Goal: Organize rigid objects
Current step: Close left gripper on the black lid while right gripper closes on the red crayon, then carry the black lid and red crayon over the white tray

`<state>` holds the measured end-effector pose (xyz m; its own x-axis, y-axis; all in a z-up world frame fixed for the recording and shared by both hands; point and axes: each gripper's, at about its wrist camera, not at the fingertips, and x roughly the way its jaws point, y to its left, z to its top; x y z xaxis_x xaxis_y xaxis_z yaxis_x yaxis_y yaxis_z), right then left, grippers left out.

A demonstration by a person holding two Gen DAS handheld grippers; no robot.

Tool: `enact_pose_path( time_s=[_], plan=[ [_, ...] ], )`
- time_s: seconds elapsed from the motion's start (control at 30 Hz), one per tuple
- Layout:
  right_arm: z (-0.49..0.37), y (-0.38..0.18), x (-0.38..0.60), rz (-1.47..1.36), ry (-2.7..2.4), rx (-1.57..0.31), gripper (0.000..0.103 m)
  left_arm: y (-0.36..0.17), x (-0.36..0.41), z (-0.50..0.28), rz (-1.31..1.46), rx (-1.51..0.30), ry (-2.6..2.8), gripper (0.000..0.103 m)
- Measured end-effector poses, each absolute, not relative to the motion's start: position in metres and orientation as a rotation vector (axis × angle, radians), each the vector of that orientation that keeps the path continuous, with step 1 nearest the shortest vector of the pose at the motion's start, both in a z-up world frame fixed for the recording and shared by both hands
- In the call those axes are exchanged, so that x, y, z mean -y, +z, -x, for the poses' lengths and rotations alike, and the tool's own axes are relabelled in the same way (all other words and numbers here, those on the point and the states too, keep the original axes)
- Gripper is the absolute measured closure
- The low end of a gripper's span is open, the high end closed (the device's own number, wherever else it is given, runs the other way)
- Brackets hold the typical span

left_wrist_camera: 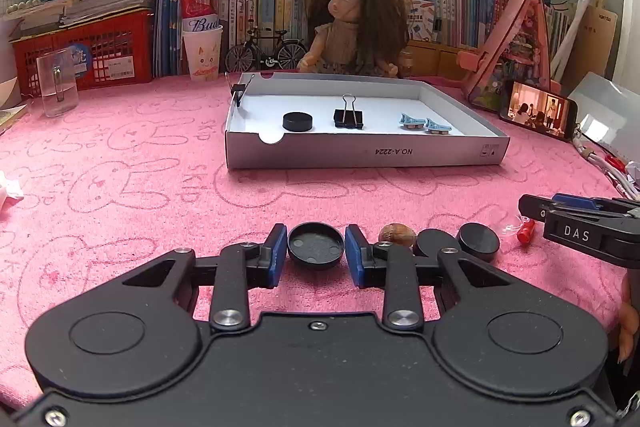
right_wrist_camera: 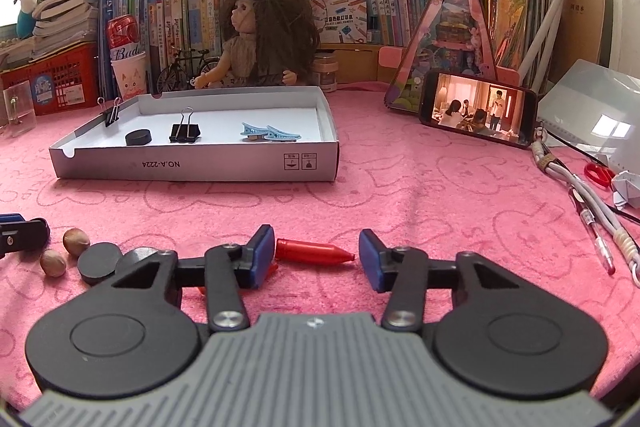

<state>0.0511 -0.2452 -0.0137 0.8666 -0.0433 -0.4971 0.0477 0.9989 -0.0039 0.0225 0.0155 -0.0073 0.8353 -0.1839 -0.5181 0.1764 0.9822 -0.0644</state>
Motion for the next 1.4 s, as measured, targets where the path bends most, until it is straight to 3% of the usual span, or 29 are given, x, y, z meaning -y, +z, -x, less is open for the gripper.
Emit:
enact_pose_path(
  time_s=[0.9, 1.4],
  plan=[
    [-0.066, 0.013, 0.240, -0.005, -0.027, -0.430, 0.054, 0.020, -0.015, -0.051, 0.050, -0.487, -0.193, 0.073],
    [-0.118, 0.029, 0.241, -0.066, 0.001, -0.435, 0.054, 0.042, -0.013, -0.116, 0.075, -0.456, -0.173, 0.073]
  ],
)
